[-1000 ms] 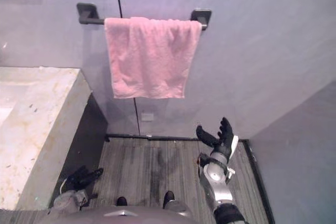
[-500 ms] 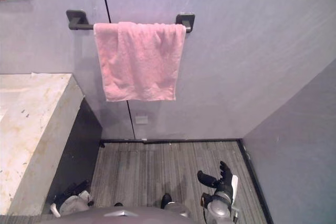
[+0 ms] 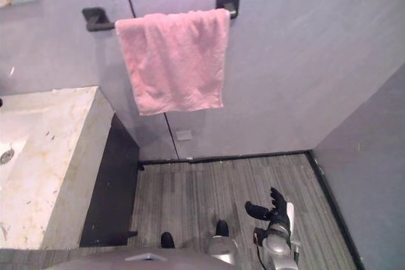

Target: Organize the bathroom.

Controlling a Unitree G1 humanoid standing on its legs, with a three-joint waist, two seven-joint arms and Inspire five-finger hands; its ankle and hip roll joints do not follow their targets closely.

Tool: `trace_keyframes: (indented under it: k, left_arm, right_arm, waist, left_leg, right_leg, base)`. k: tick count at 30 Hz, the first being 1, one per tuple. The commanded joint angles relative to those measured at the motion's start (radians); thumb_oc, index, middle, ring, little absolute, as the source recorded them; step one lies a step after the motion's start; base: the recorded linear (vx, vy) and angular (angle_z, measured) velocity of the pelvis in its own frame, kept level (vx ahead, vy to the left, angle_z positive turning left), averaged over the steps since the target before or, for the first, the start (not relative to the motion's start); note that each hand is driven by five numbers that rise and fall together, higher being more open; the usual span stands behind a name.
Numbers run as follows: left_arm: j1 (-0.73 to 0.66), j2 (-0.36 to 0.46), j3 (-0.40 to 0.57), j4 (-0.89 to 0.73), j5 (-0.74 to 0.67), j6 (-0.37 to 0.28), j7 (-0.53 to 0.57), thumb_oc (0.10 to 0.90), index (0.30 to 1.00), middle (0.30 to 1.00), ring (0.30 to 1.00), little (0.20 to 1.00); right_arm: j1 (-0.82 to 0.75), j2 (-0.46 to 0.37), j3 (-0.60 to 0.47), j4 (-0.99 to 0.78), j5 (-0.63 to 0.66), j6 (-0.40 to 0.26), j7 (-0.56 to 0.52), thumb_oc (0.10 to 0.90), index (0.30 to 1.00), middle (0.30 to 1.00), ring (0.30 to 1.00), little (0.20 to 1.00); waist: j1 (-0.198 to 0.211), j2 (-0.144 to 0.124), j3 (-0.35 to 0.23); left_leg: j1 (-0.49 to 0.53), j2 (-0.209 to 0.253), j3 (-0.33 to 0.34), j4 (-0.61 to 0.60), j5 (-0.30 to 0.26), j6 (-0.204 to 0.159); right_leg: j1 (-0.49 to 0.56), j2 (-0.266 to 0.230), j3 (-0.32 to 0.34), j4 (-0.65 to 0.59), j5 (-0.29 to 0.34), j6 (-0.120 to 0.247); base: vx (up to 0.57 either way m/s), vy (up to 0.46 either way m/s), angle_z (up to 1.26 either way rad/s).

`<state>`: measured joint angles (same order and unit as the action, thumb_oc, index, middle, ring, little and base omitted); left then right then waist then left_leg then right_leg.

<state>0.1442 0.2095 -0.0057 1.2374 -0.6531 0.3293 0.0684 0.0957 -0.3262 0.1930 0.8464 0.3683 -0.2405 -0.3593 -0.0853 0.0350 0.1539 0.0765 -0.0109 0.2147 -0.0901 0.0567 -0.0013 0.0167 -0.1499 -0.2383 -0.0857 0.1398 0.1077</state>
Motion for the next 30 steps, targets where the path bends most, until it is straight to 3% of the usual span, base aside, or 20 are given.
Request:
trace_keyframes:
  k: [1, 6, 7, 9, 13, 14, 17, 19, 22, 24, 26, 27, 30]
  left_arm:
    - [-0.036, 0.041, -0.089, 0.043, 0.124, 0.048, -0.061, 0.8, 0.9, 0.9, 0.9, 0.9]
    - [-0.083, 0.06, -0.12, 0.045, 0.299, 0.044, -0.05, 0.8, 0.9, 0.9, 0.9, 0.9]
    - [-0.103, 0.058, -0.147, 0.049, 0.328, 0.033, -0.036, 0.8, 0.9, 0.9, 0.9, 0.9]
    - [-0.121, 0.054, -0.168, 0.055, 0.348, 0.023, -0.029, 0.8, 0.9, 0.9, 0.9, 0.9]
    - [-0.14, 0.046, -0.208, 0.066, 0.371, 0.019, -0.048, 0.8, 0.9, 0.9, 0.9, 0.9]
    - [-0.145, 0.041, -0.226, 0.066, 0.402, 0.029, -0.062, 0.8, 0.9, 0.9, 0.9, 0.9]
    - [-0.147, 0.039, -0.242, 0.068, 0.442, 0.026, -0.069, 0.8, 0.9, 0.9, 0.9, 0.9]
    - [-0.145, 0.037, -0.257, 0.063, 0.462, 0.024, -0.092, 0.8, 0.9, 0.9, 0.9, 0.9]
    - [-0.141, 0.033, -0.263, 0.059, 0.52, 0.015, -0.09, 0.8, 0.9, 0.9, 0.9, 0.9]
    - [-0.142, 0.033, -0.265, 0.059, 0.542, 0.005, -0.105, 0.8, 0.9, 0.9, 0.9, 0.9]
    - [-0.14, 0.027, -0.259, 0.062, 0.524, 0.001, -0.09, 0.8, 0.9, 0.9, 0.9, 0.9]
    - [-0.143, 0.029, -0.239, 0.06, 0.502, -0.007, -0.094, 0.8, 0.9, 0.9, 0.9, 0.9]
    - [-0.156, 0.037, -0.205, 0.053, 0.458, -0.009, -0.104, 0.8, 0.9, 0.9, 0.9, 0.9]
  right_arm:
    - [-0.14, 0.041, 0.004, -0.075, 0.062, 0.0, 0.099, 0.8, 0.9, 0.9, 0.9, 0.9]
    - [-0.136, 0.086, 0.05, -0.033, 0.018, 0.147, 0.191, 0.8, 0.9, 0.9, 0.9, 0.9]
    - [-0.14, 0.096, 0.056, 0.028, -0.007, 0.174, 0.204, 0.8, 0.9, 0.9, 0.9, 0.9]
    - [-0.15, 0.103, 0.062, 0.114, 0.001, 0.195, 0.215, 0.8, 0.9, 0.9, 0.9, 0.9]
    - [-0.17, 0.116, 0.046, 0.273, 0.071, 0.226, 0.214, 0.8, 0.9, 0.9, 0.9, 0.9]
    - [-0.176, 0.12, 0.034, 0.326, 0.111, 0.243, 0.206, 0.8, 0.9, 0.9, 0.9, 0.9]
    - [-0.177, 0.118, 0.038, 0.337, 0.112, 0.274, 0.201, 0.8, 0.9, 0.9, 0.9, 0.9]
    - [-0.176, 0.103, 0.046, 0.338, 0.157, 0.289, 0.19, 0.8, 0.9, 0.9, 0.9, 0.9]
    - [-0.175, 0.095, 0.048, 0.328, 0.185, 0.294, 0.176, 0.8, 0.9, 0.9, 0.9, 0.9]
    - [-0.178, 0.09, 0.039, 0.335, 0.215, 0.299, 0.165, 0.8, 0.9, 0.9, 0.9, 0.9]
    - [-0.187, 0.09, 0.033, 0.349, 0.197, 0.306, 0.164, 0.8, 0.9, 0.9, 0.9, 0.9]
    - [-0.192, 0.084, 0.025, 0.357, 0.175, 0.316, 0.162, 0.8, 0.9, 0.9, 0.9, 0.9]
    - [-0.196, 0.074, 0.01, 0.364, 0.149, 0.343, 0.159, 0.8, 0.9, 0.9, 0.9, 0.9]
  waist:
    - [0.001, -0.018, 0.005]
    - [0.023, 0.005, 0.0]
    - [0.033, 0.004, -0.009]
    - [0.047, -0.001, -0.022]
    - [0.066, -0.015, -0.043]
    - [0.08, -0.018, -0.054]
    - [0.086, -0.017, -0.054]
    - [0.082, -0.002, -0.025]
    - [0.069, 0.007, 0.001]
    - [0.052, 0.004, 0.017]
    - [0.051, -0.009, 0.019]
    - [0.048, -0.034, 0.02]
    - [0.039, -0.049, 0.01]
  left_leg:
    - [0.046, -0.049, -0.011, 0.018, -0.141, 0.017]
    - [0.003, -0.008, 0.018, 0.011, -0.088, 0.024]
    - [-0.017, 0.001, 0.02, 0.017, -0.078, 0.02]
    - [-0.054, 0.008, 0.018, 0.028, -0.07, 0.015]
    - [-0.121, -0.006, -0.015, 0.05, -0.06, 0.017]
    - [-0.159, -0.014, -0.056, 0.046, -0.032, 0.007]
    - [-0.192, -0.012, -0.09, 0.036, 0.004, -0.018]
    - [-0.229, 0.004, -0.129, 0.038, 0.035, -0.044]
    - [-0.242, 0.021, -0.094, 0.048, 0.044, -0.053]
    - [-0.247, 0.032, -0.019, 0.153, 0.011, -0.049]
    - [-0.228, 0.012, -0.017, 0.226, -0.052, -0.028]
    - [-0.214, -0.009, -0.013, 0.39, -0.146, -0.011]
    - [-0.205, 0.004, -0.018, 0.554, -0.185, -0.013]
  right_leg:
    - [-0.111, 0.004, -0.039, 0.076, -0.05, 0.113]
    - [-0.104, 0.035, -0.068, 0.302, -0.186, 0.083]
    - [-0.08, 0.054, -0.058, 0.347, -0.242, 0.073]
    - [-0.044, 0.089, -0.02, 0.375, -0.279, 0.069]
    - [0.052, 0.147, 0.069, 0.33, -0.326, 0.049]
    - [0.121, 0.172, 0.108, 0.232, -0.356, 0.021]
    - [0.137, 0.188, 0.12, 0.152, -0.337, -0.001]
    - [0.124, 0.192, 0.116, 0.106, -0.305, -0.025]
    - [0.127, 0.188, 0.086, 0.105, -0.303, -0.032]
    - [0.113, 0.161, 0.039, 0.1, -0.286, -0.041]
    - [0.097, 0.133, 0.013, 0.101, -0.265, -0.046]
    - [0.08, 0.092, 0.001, 0.098, -0.241, -0.048]
    - [0.063, 0.058, -0.011, 0.095, -0.225, -0.048]
  base:
    - [-0.26, 0.104, -0.02]
    - [-0.31, 0.073, 0.05]
    - [-0.24, 0.011, 0.03]
    - [-0.24, -0.035, 0.1]
    - [-0.19, -0.061, 0.35]
    - [-0.19, -0.075, 0.4]
    - [-0.19, -0.067, 0.7]
    - [-0.32, -0.033, 0.23]
    - [-0.29, 0.046, 0.33]
    - [-0.35, 0.117, 0.75]
    - [-0.37, 0.161, 0.79]
    - [-0.46, 0.211, 0.77]
    - [-0.33, 0.177, 0.59]
